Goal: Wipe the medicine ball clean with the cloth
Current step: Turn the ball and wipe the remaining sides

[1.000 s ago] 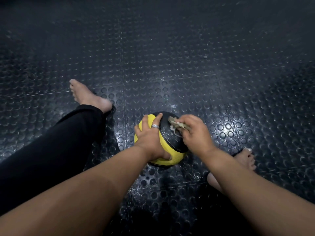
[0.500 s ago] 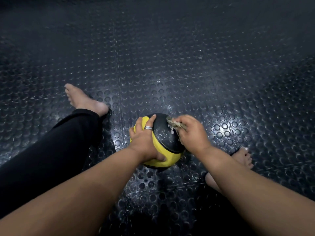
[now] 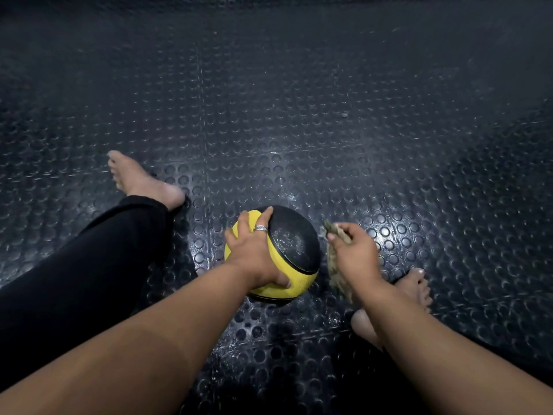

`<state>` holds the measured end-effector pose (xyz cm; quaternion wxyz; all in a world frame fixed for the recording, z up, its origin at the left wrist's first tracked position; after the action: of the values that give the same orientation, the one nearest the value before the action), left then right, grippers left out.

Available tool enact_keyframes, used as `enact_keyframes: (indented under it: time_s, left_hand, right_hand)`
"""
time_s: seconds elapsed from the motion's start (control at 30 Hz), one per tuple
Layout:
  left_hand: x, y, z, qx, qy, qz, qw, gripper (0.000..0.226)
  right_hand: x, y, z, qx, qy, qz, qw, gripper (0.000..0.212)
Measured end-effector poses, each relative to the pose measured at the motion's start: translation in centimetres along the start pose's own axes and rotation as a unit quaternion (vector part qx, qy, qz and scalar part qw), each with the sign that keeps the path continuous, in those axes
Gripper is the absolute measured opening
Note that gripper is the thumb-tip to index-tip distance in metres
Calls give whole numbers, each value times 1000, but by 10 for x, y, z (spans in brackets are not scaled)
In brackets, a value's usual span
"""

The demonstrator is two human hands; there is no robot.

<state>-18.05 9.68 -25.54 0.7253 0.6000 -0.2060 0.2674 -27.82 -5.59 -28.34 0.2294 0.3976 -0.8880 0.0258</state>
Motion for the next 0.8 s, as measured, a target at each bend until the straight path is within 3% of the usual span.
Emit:
enact_keyframes:
  time_s: [0.1, 0.23, 0.33, 0.43, 0.47, 0.6, 0.8]
  left_hand:
    - [0, -1, 2, 3, -2, 1, 1000, 142]
    - [2, -4, -3, 2, 11, -5, 1000, 143]
    - [6, -8, -7, 1, 22, -8, 1000, 144]
    - [12, -10, -6, 0, 28, -11, 1000, 143]
    - [14, -10, -5, 2, 26, -13, 1000, 143]
    - [6, -1, 4, 14, 26, -7, 1000, 141]
    - [-6, 9, 13, 44, 60, 6, 997, 139]
  right_hand:
    - [-22, -10, -15, 58, -34, -33, 997, 21]
    - [-32, -5, -13, 167, 42, -85, 981, 20]
    - [-12, 9, 13, 153, 89, -93, 980, 15]
    - [9, 29, 47, 74, 195, -174, 962, 11]
    - [12, 35, 56, 43, 203, -169, 963, 11]
    - [4, 36, 45, -59, 61, 3, 996, 6]
    - [-30, 28, -12, 18, -8, 121, 992, 14]
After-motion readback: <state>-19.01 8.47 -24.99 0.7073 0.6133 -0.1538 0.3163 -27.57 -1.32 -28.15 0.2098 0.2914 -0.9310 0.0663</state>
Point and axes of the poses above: each hand's wrist, its own y-axis away from the middle knuckle, its own x-axis out of the back of the hand, z = x × y, the point moved 1 cm from there along -y, towards the middle knuckle, and after that the axes turned 15 degrees about x, right-handed, at the moved point
